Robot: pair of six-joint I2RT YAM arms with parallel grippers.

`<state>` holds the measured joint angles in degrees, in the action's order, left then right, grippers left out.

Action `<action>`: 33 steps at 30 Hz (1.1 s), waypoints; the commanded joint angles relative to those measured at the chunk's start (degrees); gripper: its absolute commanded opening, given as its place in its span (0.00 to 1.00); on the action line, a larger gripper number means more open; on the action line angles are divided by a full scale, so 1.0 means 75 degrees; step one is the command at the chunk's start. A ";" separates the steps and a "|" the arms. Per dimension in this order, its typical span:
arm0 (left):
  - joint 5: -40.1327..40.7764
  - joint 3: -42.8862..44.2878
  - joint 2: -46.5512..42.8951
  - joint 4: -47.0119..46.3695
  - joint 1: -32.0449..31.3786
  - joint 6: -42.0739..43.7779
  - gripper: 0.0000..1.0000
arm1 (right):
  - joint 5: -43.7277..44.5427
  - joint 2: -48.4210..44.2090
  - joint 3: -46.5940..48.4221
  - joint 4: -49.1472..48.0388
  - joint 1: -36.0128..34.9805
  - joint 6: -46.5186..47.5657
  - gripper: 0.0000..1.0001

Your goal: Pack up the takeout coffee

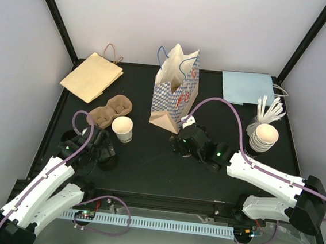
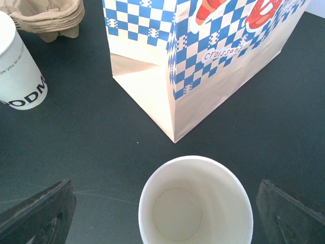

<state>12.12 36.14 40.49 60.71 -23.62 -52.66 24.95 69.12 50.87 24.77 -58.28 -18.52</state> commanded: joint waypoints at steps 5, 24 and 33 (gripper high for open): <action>-0.0326 -0.0086 0.0056 -0.0494 0.0078 0.0045 0.92 | 0.0069 -0.0134 -0.0067 -0.0204 -0.0040 -0.0069 1.00; -0.0162 0.0063 0.0379 -0.0237 0.0088 -0.0033 0.96 | 0.0085 -0.0098 -0.0072 -0.0210 -0.0045 -0.0026 1.00; -0.0002 0.0086 -0.0081 -0.0168 0.0100 -0.0077 0.98 | 0.0062 -0.0076 -0.0094 -0.0233 -0.0044 -0.0045 1.00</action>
<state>11.49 35.44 42.09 58.67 -23.31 -52.58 24.95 69.12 50.85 24.77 -58.28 -18.50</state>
